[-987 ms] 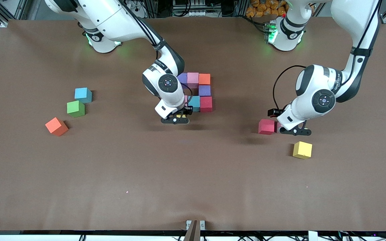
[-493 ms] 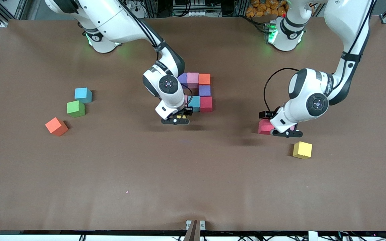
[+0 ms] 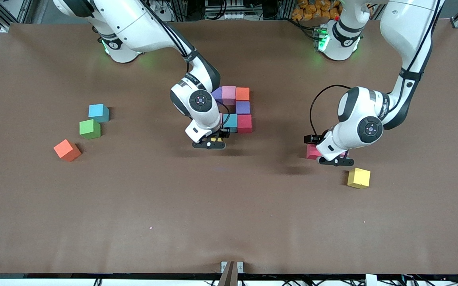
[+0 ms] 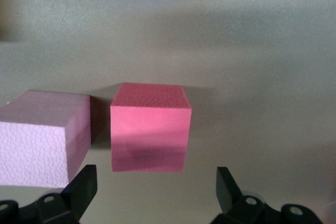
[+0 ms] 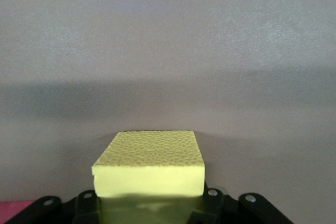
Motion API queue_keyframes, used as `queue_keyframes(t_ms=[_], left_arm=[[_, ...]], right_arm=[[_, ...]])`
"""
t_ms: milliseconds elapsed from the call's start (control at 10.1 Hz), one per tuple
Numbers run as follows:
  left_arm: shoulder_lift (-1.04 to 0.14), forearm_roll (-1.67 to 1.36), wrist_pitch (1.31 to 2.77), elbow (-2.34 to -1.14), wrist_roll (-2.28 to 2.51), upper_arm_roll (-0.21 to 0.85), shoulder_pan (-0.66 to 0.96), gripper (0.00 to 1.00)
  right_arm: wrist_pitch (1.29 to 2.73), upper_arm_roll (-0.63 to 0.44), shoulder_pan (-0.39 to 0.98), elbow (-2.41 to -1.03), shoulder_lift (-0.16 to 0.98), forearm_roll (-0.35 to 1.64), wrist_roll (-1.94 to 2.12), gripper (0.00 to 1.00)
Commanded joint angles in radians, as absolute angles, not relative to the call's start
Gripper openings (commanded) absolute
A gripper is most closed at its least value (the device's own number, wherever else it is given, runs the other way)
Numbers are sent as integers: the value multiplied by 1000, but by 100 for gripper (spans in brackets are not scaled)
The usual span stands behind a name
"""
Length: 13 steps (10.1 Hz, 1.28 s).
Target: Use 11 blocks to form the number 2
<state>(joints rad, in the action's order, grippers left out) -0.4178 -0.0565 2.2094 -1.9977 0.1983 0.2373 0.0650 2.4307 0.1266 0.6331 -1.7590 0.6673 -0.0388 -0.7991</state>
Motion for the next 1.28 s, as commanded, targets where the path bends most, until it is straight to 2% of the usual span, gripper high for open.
queue_keyframes(t_ms=[0,395,592,691,1184], left_arm=[[-431,-69,2220,-1983,201,222,75,100],[-463,-14,2249,-1983,199,222,78,100],[-475,0,2253,-1982,201,222,78,100],[-482,0,2253,-1976,201,222,78,100],[-494,-3,2253,-1956,202,187,106,98]], right_arm=[[2418,107,653,-1730,690,-52,-819,25],[2419,103,655,-1732,698,-52,-822,28],[2419,103,655,-1730,696,-49,-827,79],[2419,103,658,-1732,693,-54,-825,100],[2310,84,647,-1697,605,-51,-792,100]])
